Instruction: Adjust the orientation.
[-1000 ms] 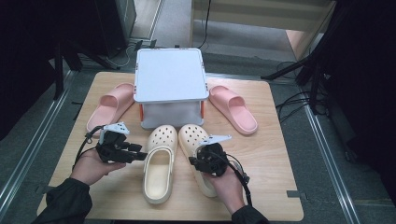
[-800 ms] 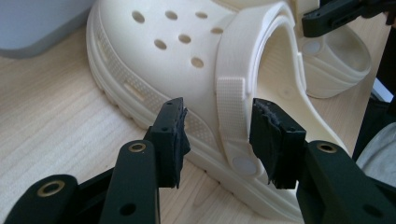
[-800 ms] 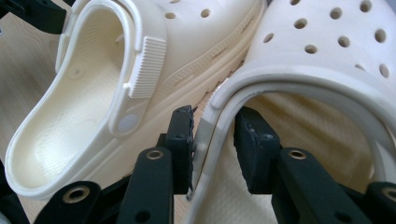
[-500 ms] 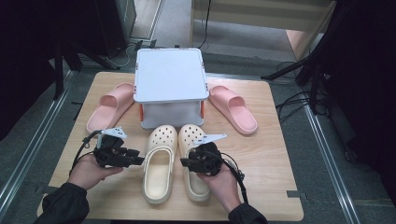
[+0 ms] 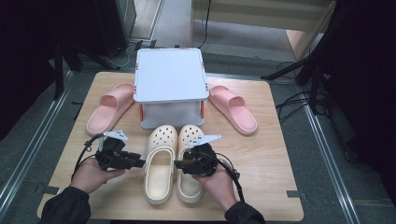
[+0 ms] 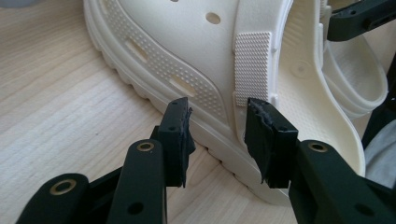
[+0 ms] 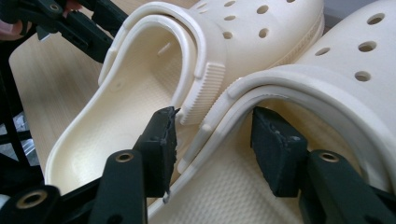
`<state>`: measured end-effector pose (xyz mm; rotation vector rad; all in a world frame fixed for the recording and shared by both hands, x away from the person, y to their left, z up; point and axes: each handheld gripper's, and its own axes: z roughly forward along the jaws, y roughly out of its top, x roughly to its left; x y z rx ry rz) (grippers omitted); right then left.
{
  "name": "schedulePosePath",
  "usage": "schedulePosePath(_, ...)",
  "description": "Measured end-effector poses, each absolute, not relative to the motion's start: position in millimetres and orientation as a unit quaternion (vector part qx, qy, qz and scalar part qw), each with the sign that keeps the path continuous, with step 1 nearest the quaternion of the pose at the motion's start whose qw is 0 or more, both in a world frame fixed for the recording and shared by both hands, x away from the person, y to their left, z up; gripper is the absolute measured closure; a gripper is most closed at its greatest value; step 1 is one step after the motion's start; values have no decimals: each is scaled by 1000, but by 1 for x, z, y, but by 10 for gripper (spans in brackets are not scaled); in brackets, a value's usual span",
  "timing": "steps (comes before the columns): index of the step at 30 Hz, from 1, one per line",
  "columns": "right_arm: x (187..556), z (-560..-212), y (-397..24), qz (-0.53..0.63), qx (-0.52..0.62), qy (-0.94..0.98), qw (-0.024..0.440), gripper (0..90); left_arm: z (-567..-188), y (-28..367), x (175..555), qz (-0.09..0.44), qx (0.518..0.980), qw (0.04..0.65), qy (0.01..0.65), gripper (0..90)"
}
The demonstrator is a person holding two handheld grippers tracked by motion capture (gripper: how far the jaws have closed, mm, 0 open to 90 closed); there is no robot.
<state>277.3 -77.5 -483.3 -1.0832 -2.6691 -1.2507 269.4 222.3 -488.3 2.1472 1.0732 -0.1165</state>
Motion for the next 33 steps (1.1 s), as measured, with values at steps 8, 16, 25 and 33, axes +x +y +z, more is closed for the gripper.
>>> schedulePosePath(8,278,-484,-78,-404,-341,-849,8,472,-489,217,266,-50,834,365,411,595)
schedulePosePath(16,276,-484,-80,-403,-347,-847,13,441,-490,211,264,-63,831,374,408,606)
schedulePosePath(25,274,-486,-84,-405,-363,-840,3,380,-490,205,263,-68,838,367,398,592)
schedulePosePath(33,273,-492,-73,-394,-379,-837,-14,381,-476,219,265,-34,816,389,427,710)
